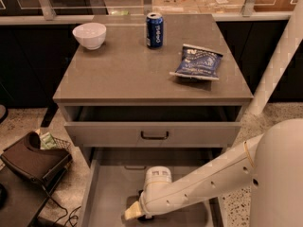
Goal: Pick rxbar chocolate from middle drawer and place on counter
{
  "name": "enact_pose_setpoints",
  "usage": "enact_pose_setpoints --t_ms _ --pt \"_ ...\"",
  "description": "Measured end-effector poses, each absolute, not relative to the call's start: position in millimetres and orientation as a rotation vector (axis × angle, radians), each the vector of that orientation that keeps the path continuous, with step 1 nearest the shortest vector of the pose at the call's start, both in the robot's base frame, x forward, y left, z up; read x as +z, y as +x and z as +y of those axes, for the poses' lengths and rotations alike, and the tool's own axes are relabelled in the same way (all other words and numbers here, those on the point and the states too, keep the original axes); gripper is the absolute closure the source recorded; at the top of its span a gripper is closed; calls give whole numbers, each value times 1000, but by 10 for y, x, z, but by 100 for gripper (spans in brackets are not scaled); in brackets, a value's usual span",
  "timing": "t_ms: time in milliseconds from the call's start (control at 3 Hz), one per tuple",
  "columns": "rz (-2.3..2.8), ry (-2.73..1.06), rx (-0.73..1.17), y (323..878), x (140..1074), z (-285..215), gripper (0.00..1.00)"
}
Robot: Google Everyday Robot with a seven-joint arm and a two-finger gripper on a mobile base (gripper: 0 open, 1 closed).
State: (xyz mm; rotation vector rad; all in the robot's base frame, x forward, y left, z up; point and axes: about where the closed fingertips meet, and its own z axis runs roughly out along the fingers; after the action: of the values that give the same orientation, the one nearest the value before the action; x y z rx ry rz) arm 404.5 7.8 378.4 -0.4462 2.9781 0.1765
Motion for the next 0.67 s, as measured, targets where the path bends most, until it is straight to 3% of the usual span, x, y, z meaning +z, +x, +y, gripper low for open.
enact_pose_setpoints --t_ms 667 --pt "2995 -435 234 4140 3610 220 0"
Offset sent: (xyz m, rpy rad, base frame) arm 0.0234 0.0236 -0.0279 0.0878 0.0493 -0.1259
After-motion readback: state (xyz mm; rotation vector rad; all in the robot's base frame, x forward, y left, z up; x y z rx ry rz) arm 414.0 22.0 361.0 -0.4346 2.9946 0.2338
